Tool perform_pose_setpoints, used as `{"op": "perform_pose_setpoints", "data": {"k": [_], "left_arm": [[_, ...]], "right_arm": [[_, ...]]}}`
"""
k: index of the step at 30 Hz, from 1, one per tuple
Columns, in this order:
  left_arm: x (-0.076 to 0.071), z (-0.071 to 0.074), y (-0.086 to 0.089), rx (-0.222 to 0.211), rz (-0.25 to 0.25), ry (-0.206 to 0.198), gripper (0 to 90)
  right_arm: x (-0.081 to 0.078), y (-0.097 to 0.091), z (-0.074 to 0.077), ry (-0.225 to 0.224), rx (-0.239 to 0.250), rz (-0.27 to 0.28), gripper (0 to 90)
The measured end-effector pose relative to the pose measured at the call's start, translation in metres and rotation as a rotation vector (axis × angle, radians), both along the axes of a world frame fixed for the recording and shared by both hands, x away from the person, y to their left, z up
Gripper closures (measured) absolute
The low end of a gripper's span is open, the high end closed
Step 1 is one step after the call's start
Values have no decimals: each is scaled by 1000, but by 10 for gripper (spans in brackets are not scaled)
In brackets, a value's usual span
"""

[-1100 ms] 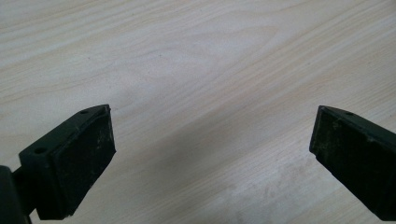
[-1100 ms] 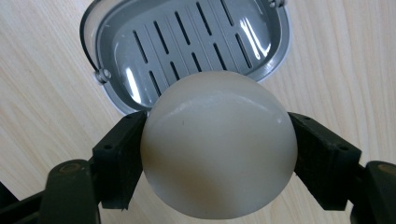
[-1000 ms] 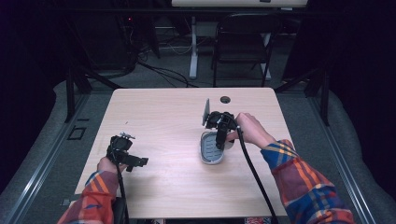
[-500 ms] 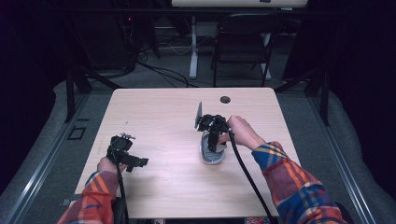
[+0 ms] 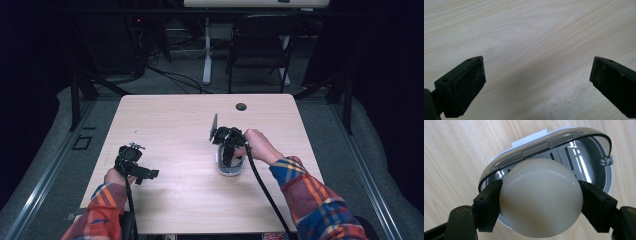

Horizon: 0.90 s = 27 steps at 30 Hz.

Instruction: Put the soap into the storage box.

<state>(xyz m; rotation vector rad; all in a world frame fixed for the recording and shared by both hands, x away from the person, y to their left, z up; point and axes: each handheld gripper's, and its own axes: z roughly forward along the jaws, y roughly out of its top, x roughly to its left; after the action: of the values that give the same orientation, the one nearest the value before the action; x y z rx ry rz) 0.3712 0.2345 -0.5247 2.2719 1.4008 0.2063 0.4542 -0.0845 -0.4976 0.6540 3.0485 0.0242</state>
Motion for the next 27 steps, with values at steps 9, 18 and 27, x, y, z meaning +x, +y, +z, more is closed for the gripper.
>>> {"op": "perform_pose_setpoints", "data": {"k": [9, 18, 27], "left_arm": [[0, 0, 0, 1, -1, 1, 2], [0, 0, 0, 3, 1, -2, 1], [0, 0, -1, -1, 7, -1, 1]], "right_arm": [[1, -3, 0, -8, 10, -15, 240], [-2, -10, 13, -32, 37, -15, 226], [-8, -21, 27, -49, 85, -30, 195]]}}
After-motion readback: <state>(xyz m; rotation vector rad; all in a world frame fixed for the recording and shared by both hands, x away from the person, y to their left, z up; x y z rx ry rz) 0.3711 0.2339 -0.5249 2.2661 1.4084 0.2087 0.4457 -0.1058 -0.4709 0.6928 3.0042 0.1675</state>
